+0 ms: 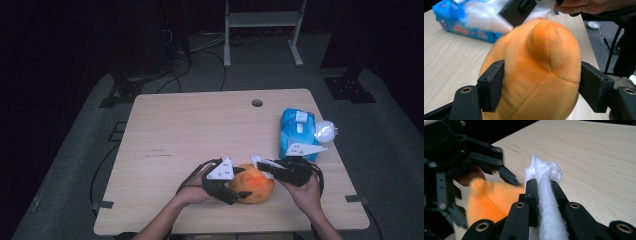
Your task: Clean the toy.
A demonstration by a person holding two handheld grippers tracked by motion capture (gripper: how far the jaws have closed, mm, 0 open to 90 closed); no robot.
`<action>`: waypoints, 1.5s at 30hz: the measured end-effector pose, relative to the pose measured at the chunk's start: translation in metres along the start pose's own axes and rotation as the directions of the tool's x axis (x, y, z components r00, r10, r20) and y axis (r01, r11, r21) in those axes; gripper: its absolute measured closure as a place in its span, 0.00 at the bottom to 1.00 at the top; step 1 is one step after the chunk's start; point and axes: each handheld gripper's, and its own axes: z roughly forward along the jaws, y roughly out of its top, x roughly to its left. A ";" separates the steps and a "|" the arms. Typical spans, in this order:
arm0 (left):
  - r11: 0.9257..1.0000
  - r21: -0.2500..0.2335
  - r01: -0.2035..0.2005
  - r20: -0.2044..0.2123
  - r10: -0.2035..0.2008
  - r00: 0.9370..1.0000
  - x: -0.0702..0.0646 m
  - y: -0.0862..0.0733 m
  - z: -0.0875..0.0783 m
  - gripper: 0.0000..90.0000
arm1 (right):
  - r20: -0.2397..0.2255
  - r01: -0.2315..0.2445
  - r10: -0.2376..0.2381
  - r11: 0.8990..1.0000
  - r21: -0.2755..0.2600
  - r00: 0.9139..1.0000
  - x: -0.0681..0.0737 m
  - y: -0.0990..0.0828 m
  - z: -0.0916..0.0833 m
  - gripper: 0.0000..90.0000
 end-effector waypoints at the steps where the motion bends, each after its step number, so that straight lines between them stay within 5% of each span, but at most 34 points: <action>1: 1.000 -0.005 0.022 -0.001 -0.022 1.000 0.003 -0.001 -0.002 0.32 | 0.000 -0.019 0.019 1.000 -0.004 1.000 -0.004 -0.002 -0.002 0.88; 7: 0.995 -0.031 0.099 -0.017 -0.100 0.995 0.015 -0.006 -0.007 0.33 | -0.015 -0.070 0.069 0.996 -0.046 0.997 -0.012 -0.003 -0.012 0.88; 11: 0.985 -0.054 0.163 -0.047 -0.166 0.985 0.021 -0.008 -0.009 0.33 | -0.056 -0.027 0.024 0.998 -0.064 0.998 0.002 0.003 -0.010 0.88; 14: 0.980 -0.065 0.189 -0.055 -0.192 0.980 0.025 -0.010 -0.012 0.33 | -0.038 0.001 -0.003 0.999 -0.049 0.999 0.005 0.003 -0.006 0.88; 20: 0.959 -0.096 0.266 -0.055 -0.272 0.961 0.033 -0.014 -0.014 0.33 | 0.017 -0.070 0.071 0.997 -0.042 0.997 -0.017 -0.006 -0.009 0.88; 22: 0.957 -0.099 0.274 -0.051 -0.280 0.959 0.034 -0.015 -0.014 0.33 | 0.013 -0.082 0.082 0.996 -0.043 0.997 -0.018 -0.008 -0.009 0.88; 28: 0.943 -0.116 0.311 -0.071 -0.320 0.945 0.033 -0.014 -0.009 0.30 | -0.044 -0.014 0.012 0.999 -0.046 0.999 0.006 0.000 0.001 0.88; 31: 0.944 -0.118 0.308 -0.088 -0.319 0.944 0.029 -0.013 -0.006 0.30 | -0.062 0.033 -0.036 0.999 -0.042 0.997 0.020 0.002 0.007 0.88; 34: 0.946 -0.114 0.304 -0.087 -0.314 0.945 0.029 -0.012 -0.007 0.30 | -0.059 0.036 -0.039 0.998 -0.046 0.997 0.019 0.003 0.006 0.88; 38: 0.967 -0.089 0.239 -0.022 -0.242 0.970 0.027 -0.012 -0.008 0.22 | -0.014 0.015 -0.015 0.999 -0.049 1.000 0.007 0.000 0.001 0.88; 41: 0.983 -0.062 0.174 -0.057 -0.178 0.982 0.021 -0.011 -0.002 0.25 | 0.018 -0.009 0.010 0.998 -0.056 1.000 -0.002 -0.002 -0.003 0.88; 45: 0.982 -0.061 0.181 -0.086 -0.186 0.979 0.020 -0.009 -0.001 0.35 | 0.004 0.018 -0.017 0.998 -0.061 1.000 0.008 0.001 -0.002 0.88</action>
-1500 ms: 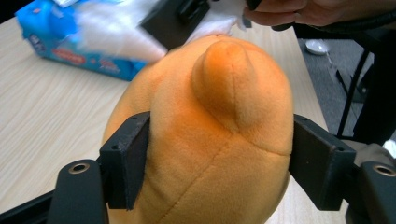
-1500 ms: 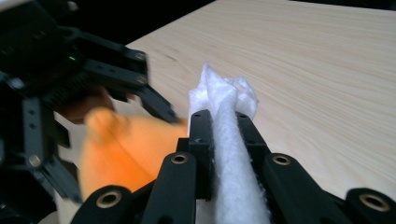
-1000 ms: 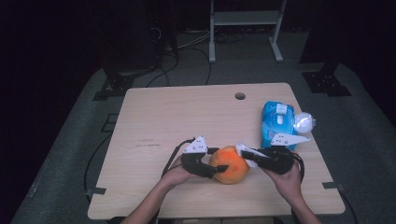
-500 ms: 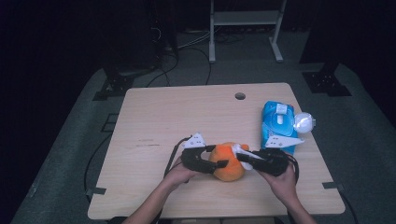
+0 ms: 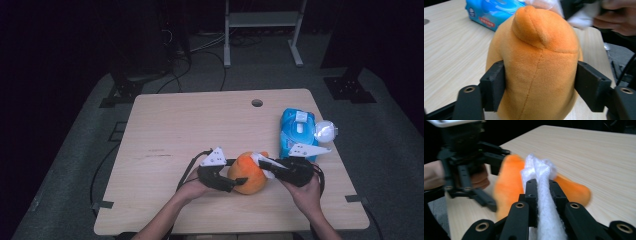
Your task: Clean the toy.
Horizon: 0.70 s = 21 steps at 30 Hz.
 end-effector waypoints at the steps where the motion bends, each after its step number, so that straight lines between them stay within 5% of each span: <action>1: 1.000 -0.003 -0.001 0.001 0.001 1.000 -0.001 0.000 0.001 0.35 | -0.019 0.009 -0.009 1.000 -0.004 1.000 0.005 0.002 0.001 0.88; 5: 0.998 0.017 -0.059 -0.001 0.059 0.998 -0.010 0.002 0.004 0.37 | -0.079 0.098 -0.097 0.995 0.003 0.992 0.029 0.008 0.010 0.88; 7: 0.997 0.023 -0.074 -0.009 0.074 0.997 -0.012 0.002 0.005 0.37 | -0.066 0.127 -0.125 0.992 0.012 0.990 0.033 0.010 0.011 0.88; 11: 0.997 0.021 -0.068 -0.005 0.068 0.998 -0.010 0.002 0.004 0.38 | -0.036 0.094 -0.094 0.996 -0.005 0.995 0.024 0.010 0.007 0.88; 18: 0.996 0.027 -0.085 0.015 0.085 0.996 -0.011 0.001 0.004 0.37 | 0.056 -0.025 0.025 1.000 0.003 0.998 -0.014 0.001 -0.004 0.88; 21: 0.996 0.021 -0.090 0.036 0.090 0.995 -0.010 0.000 0.004 0.35 | 0.050 -0.066 0.066 0.998 0.010 0.997 -0.023 -0.004 -0.006 0.88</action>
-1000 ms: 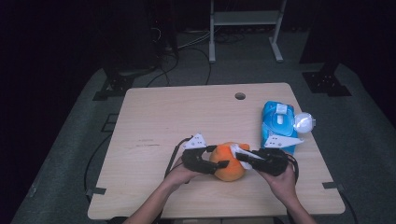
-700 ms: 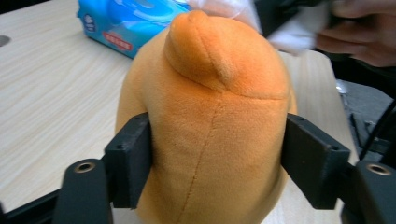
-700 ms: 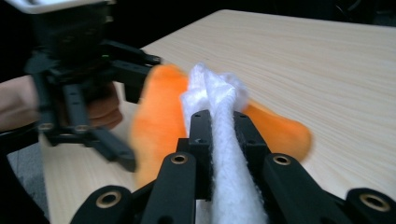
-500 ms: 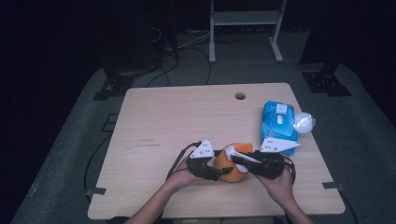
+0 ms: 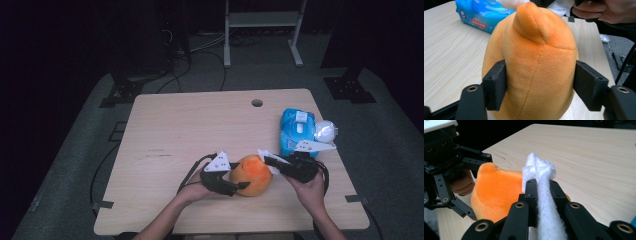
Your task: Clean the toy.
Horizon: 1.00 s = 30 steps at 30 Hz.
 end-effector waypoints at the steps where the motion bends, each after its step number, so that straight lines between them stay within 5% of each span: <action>1: 1.000 0.002 -0.002 0.003 0.002 1.000 0.001 0.000 0.000 0.30 | 0.007 0.010 -0.010 1.000 0.005 1.000 0.002 0.001 0.000 0.88; 6: 0.999 0.012 0.030 0.014 -0.030 0.999 0.009 -0.004 0.002 0.09 | -0.029 0.056 -0.056 0.998 0.008 0.998 0.014 0.004 0.004 0.88; 9: 1.000 -0.002 0.026 0.025 -0.026 0.999 0.009 -0.006 0.003 0.14 | -0.038 0.087 -0.087 0.996 0.011 0.996 0.026 0.007 0.006 0.88; 14: 1.000 0.005 -0.003 -0.018 0.003 1.000 -0.002 -0.001 0.009 0.27 | -0.115 0.101 -0.102 0.995 -0.015 0.988 0.044 0.013 0.011 0.88; 17: 1.000 0.012 -0.011 -0.025 0.011 1.000 -0.005 0.000 0.008 0.29 | -0.102 0.141 -0.142 0.990 -0.012 0.985 0.052 0.016 0.012 0.88; 25: 1.000 -0.018 0.013 0.024 -0.013 1.000 0.004 -0.003 0.005 0.21 | -0.005 0.041 -0.041 0.999 0.024 0.999 0.011 0.004 0.002 0.88; 30: 0.999 -0.021 0.039 0.023 -0.039 0.999 0.012 -0.009 0.008 0.07 | 0.001 0.030 -0.030 0.999 0.031 1.000 0.006 0.003 0.001 0.88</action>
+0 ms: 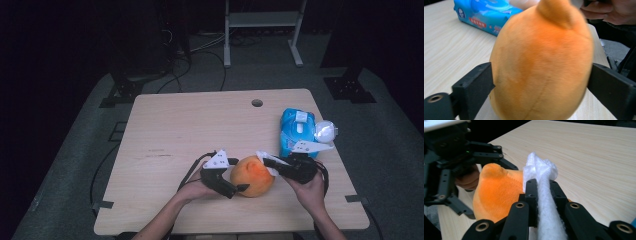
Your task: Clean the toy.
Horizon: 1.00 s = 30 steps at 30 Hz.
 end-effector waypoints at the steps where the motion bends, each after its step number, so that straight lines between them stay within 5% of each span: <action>1: 1.000 0.005 -0.007 0.006 0.007 1.000 -0.001 -0.001 0.002 0.07 | -0.010 -0.004 0.004 1.000 -0.003 1.000 0.001 0.000 0.001 0.88; 4: 0.998 0.023 -0.050 -0.019 0.051 0.999 -0.008 0.003 0.002 0.20 | -0.016 0.008 -0.008 1.000 -0.008 1.000 0.005 0.002 0.002 0.88; 9: 0.989 0.052 -0.139 -0.076 0.143 0.987 -0.017 0.018 -0.008 0.39 | -0.030 0.048 -0.051 0.996 -0.074 0.998 0.021 0.013 -0.006 0.88; 13: 0.974 0.120 -0.195 -0.173 0.214 0.961 -0.015 0.026 -0.023 0.42 | -0.009 0.093 -0.094 0.993 -0.068 0.996 0.031 0.014 -0.001 0.88; 16: 0.959 0.175 -0.224 -0.288 0.267 0.920 -0.012 0.030 -0.029 0.42 | -0.022 0.069 -0.070 0.996 -0.054 0.997 0.027 0.011 0.004 0.88; 17: 0.958 0.187 -0.219 -0.314 0.269 0.910 -0.012 0.029 -0.027 0.42 | -0.026 0.060 -0.061 0.997 -0.052 0.998 0.025 0.010 0.005 0.88; 18: 0.954 0.207 -0.215 -0.319 0.274 0.907 -0.012 0.027 -0.024 0.41 | -0.031 0.051 -0.053 0.998 -0.048 0.998 0.024 0.010 0.007 0.88; 20: 0.949 0.228 -0.218 -0.269 0.276 0.923 -0.013 0.021 -0.017 0.37 | -0.040 0.033 -0.034 0.998 -0.045 0.999 0.022 0.008 0.009 0.88; 24: 0.947 0.229 -0.225 -0.198 0.272 0.942 -0.022 0.025 -0.012 0.34 | -0.050 0.012 -0.015 0.998 -0.062 0.999 0.020 0.009 0.009 0.88; 27: 0.963 0.191 -0.189 -0.097 0.210 0.973 -0.025 0.029 -0.014 0.36 | -0.057 0.003 -0.007 0.998 -0.064 0.998 0.019 0.009 0.010 0.88; 30: 0.961 0.200 -0.189 -0.040 0.201 0.979 -0.029 0.031 -0.014 0.37 | -0.056 -0.006 0.003 0.999 -0.052 0.998 0.018 0.007 0.011 0.88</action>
